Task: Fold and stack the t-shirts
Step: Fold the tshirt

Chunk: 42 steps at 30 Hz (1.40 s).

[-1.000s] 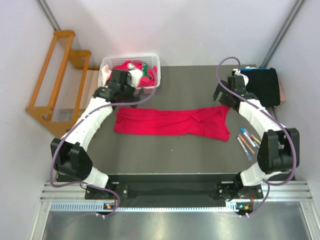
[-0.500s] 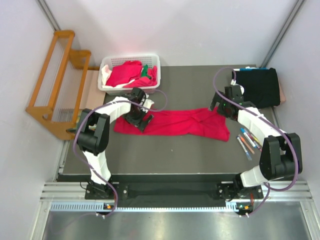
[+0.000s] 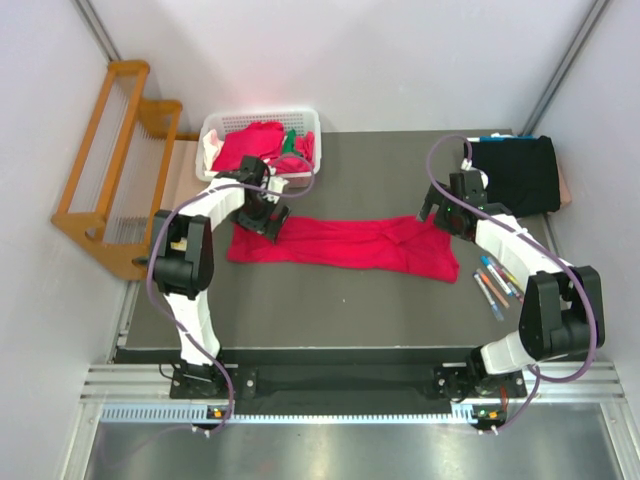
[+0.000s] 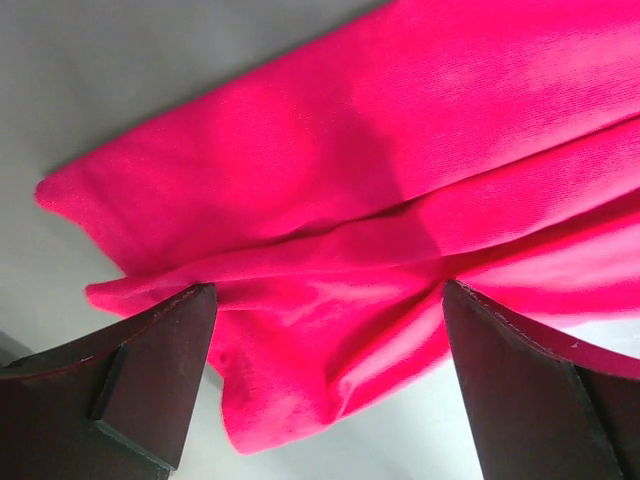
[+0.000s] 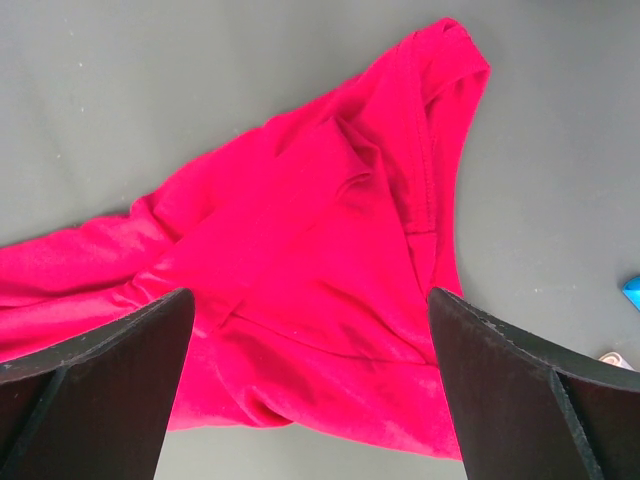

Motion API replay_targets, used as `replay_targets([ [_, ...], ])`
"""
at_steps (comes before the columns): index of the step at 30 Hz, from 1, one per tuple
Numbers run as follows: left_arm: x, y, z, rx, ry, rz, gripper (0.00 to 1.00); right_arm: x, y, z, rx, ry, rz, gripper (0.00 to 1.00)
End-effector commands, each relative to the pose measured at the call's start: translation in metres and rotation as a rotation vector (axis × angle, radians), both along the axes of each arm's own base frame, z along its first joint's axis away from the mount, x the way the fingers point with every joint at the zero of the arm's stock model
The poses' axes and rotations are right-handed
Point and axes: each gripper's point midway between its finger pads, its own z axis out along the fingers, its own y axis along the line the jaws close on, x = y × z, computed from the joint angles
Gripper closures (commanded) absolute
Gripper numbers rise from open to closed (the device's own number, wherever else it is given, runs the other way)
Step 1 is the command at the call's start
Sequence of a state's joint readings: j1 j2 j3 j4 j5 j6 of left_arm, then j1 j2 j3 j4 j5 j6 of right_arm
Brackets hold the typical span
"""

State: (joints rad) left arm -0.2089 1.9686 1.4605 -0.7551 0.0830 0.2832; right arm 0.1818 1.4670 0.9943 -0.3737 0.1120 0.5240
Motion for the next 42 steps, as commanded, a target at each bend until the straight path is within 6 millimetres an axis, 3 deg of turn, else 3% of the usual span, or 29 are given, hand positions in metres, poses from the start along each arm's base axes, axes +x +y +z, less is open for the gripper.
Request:
replay_targets([
  [1, 0.001, 0.006, 0.018, -0.02, -0.041, -0.004, 0.01, 0.01, 0.009, 0.019, 0.017, -0.073, 0.021, 0.0],
  [10, -0.002, 0.003, 0.037, -0.044, -0.074, 0.006, 0.01, 0.01, 0.007, 0.016, 0.006, -0.05, 0.014, 0.0],
  [14, -0.007, 0.001, 0.035, -0.061, -0.064, 0.012, 0.01, 0.005, 0.013, 0.003, 0.021, -0.012, 0.027, 0.0],
  [19, -0.015, 0.003, 0.029, -0.058, -0.056, 0.018, 0.01, -0.013, 0.036, -0.02, 0.092, 0.036, 0.07, 0.0],
  [23, -0.018, -0.003, 0.035, -0.094, -0.056, 0.016, 0.01, -0.026, 0.07, -0.029, 0.115, 0.065, 0.15, 0.0],
  [29, -0.012, -0.014, 0.044, -0.134, -0.068, 0.015, 0.01, -0.034, 0.091, -0.045, 0.127, 0.113, 0.181, 0.0],
  [35, -0.016, -0.006, 0.032, -0.089, -0.064, 0.014, 0.01, -0.041, 0.088, -0.054, 0.111, 0.153, 0.167, 0.0],
  [42, -0.022, 0.009, 0.016, -0.015, -0.075, 0.002, 0.01, -0.065, 0.08, -0.056, 0.085, 0.216, 0.147, 0.0],
])
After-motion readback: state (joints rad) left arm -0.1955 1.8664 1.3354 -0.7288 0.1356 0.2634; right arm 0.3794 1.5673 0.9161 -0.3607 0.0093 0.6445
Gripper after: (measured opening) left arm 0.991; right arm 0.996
